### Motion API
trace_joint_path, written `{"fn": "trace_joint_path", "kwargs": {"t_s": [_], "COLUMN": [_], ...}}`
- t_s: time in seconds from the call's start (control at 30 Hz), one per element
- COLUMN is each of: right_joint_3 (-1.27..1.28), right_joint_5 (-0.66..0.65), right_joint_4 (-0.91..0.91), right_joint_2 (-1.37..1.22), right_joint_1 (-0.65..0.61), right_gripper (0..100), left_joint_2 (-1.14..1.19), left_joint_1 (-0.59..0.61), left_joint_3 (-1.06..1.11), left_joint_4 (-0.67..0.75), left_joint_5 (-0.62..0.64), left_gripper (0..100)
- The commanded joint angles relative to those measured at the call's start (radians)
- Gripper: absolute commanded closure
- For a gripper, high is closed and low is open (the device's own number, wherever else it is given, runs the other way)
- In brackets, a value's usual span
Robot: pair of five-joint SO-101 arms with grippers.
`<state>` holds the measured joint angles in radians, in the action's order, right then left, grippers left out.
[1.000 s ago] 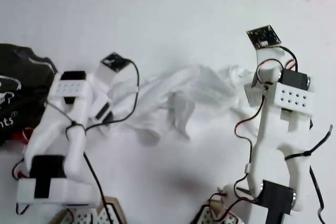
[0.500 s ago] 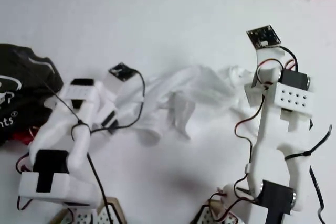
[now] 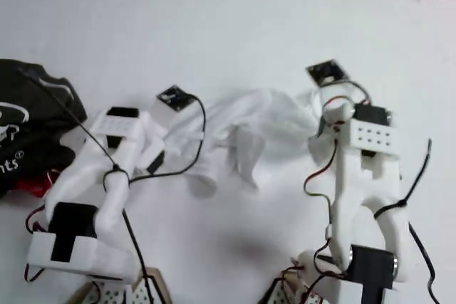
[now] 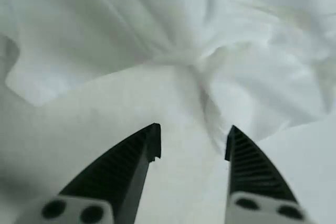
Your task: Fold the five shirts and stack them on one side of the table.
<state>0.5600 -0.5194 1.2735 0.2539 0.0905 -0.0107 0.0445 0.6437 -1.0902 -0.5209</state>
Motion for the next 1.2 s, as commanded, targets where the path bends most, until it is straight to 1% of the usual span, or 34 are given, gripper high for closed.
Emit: {"fn": "trace_joint_path", "kwargs": {"t_s": [0.0, 0.1, 0.27, 0.33, 0.53, 0.73, 0.93, 1.03, 1.1, 1.17], "right_joint_3": [0.055, 0.107, 0.118, 0.13, 0.226, 0.255, 0.262, 0.265, 0.267, 0.265], "right_joint_5": [0.06, 0.077, 0.112, 0.137, 0.14, 0.21, 0.23, 0.232, 0.232, 0.232], "right_joint_4": [-0.041, -0.07, -0.07, -0.064, -0.097, -0.222, -0.266, -0.275, -0.288, -0.294], "right_joint_2": [0.051, 0.051, 0.05, 0.05, 0.051, 0.039, 0.038, 0.038, 0.036, 0.013], "right_joint_1": [-0.081, -0.176, -0.306, -0.348, -0.501, -0.521, -0.615, -0.628, -0.61, -0.584], "right_gripper": [72.1, 67.9, 67.6, 67.6, 67.6, 67.6, 68.1, 74.3, 79.0, 81.2], "left_joint_2": [-0.095, -0.198, -0.299, -0.293, -0.206, -0.152, -0.155, -0.155, -0.155, -0.155], "left_joint_1": [-0.008, 0.002, 0.068, 0.081, 0.091, 0.092, 0.092, 0.092, 0.092, 0.092], "left_joint_3": [-0.03, -0.03, -0.036, -0.03, -0.038, -0.038, -0.05, -0.054, -0.054, -0.054], "left_joint_4": [-0.064, -0.086, -0.055, -0.035, 0.029, 0.044, 0.041, 0.041, 0.041, 0.04], "left_joint_5": [0.011, 0.012, 0.043, 0.043, 0.046, 0.046, 0.046, 0.046, 0.046, 0.046], "left_gripper": [97, 97, 97, 97, 97, 97, 97, 97, 97, 97]}}
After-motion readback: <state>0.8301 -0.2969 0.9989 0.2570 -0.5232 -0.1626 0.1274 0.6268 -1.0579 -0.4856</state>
